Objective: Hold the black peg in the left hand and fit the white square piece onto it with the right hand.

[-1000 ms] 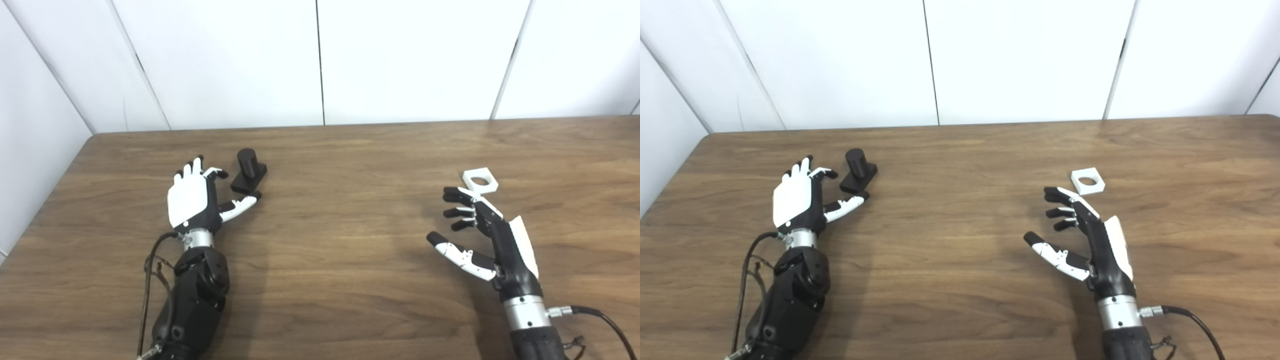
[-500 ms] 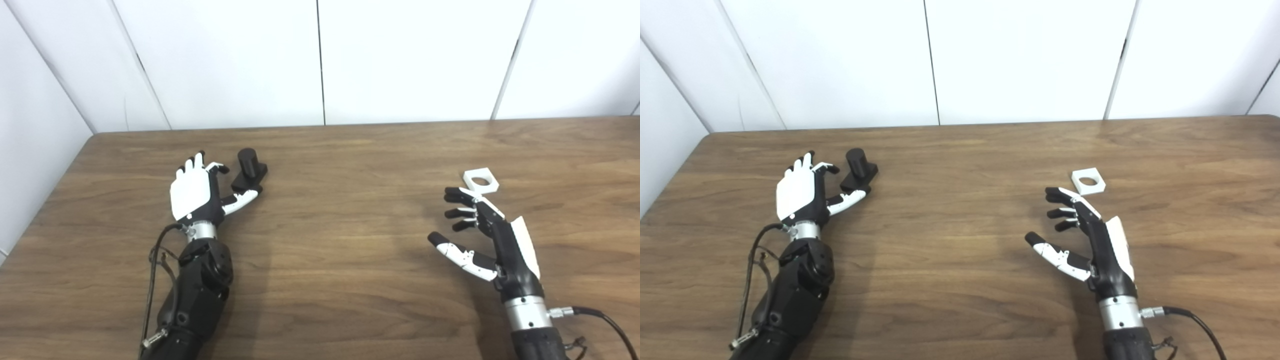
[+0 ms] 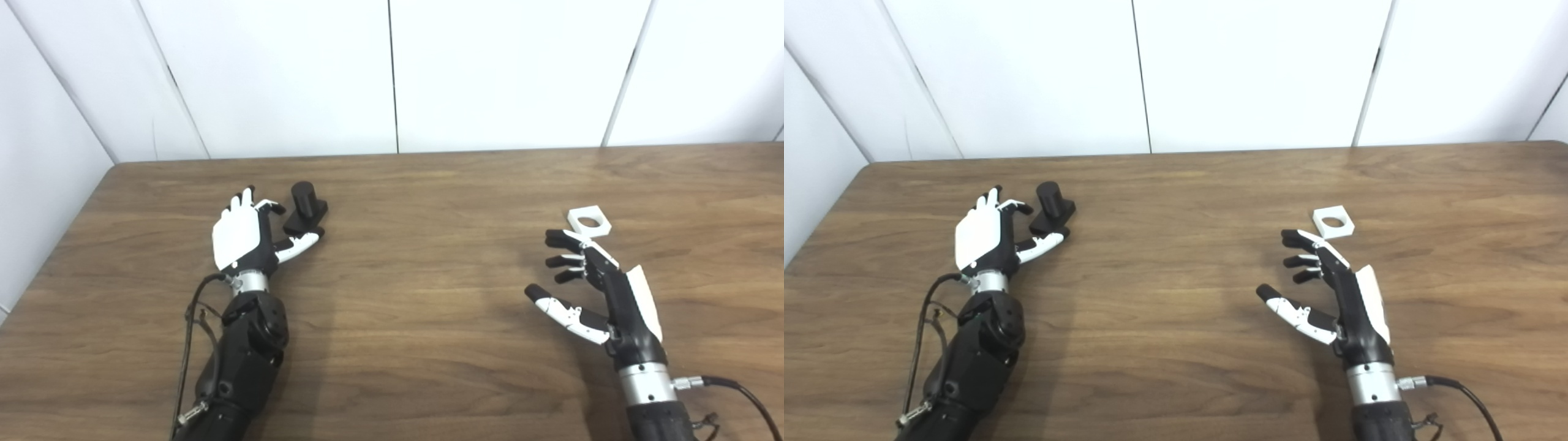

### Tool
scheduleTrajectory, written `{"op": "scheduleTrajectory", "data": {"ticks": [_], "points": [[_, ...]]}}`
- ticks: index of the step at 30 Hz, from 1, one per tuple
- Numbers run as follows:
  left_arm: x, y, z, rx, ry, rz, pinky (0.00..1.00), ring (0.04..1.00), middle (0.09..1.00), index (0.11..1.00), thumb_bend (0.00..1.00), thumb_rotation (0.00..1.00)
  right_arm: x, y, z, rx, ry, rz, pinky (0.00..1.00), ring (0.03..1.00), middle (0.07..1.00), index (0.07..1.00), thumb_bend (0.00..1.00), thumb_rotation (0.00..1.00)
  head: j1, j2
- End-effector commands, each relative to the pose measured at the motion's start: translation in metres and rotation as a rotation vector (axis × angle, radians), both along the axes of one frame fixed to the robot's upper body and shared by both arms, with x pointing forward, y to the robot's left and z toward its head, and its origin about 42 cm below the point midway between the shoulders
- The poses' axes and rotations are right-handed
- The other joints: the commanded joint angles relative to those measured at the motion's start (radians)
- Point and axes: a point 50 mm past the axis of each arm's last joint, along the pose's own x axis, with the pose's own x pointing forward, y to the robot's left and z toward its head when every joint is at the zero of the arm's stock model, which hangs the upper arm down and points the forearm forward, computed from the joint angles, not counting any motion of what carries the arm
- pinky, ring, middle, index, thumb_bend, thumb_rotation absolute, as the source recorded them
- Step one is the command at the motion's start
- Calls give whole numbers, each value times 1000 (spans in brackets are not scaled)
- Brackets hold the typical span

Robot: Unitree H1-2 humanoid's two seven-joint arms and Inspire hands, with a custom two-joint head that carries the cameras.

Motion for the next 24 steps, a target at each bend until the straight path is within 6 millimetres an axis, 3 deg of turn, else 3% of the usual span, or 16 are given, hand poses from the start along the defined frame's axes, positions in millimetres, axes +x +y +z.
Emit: {"op": "scheduleTrajectory", "data": {"ticks": [1, 2, 3, 4, 6, 24], "points": [[8, -4, 13, -9, -79, -19, 983, 988, 951, 591, 792, 271, -8, 3, -1, 29, -6, -25, 552, 668, 769, 771, 610, 365, 1, 1], [8, -4, 13, -17, -86, -23, 986, 986, 946, 581, 788, 249, -8, 3, -1, 29, -5, -25, 552, 667, 768, 770, 610, 366, 1, 2], [8, -4, 13, -21, -91, -24, 994, 982, 938, 534, 657, 159, -8, 3, -1, 29, -5, -26, 550, 665, 766, 770, 609, 364, 1, 2], [8, -4, 12, -27, -95, -26, 997, 979, 932, 512, 591, 116, -7, 3, -1, 28, -5, -26, 550, 666, 766, 770, 609, 362, 0, 2], [9, -4, 12, -35, -100, -28, 1000, 978, 927, 493, 537, 79, -7, 2, -1, 28, -3, -25, 550, 668, 767, 771, 606, 362, 0, 2], [7, -2, 8, -68, -89, -31, 983, 956, 892, 486, 524, 68, -7, -2, 4, 21, -11, -30, 545, 663, 767, 769, 602, 395, -4, 5]]}}
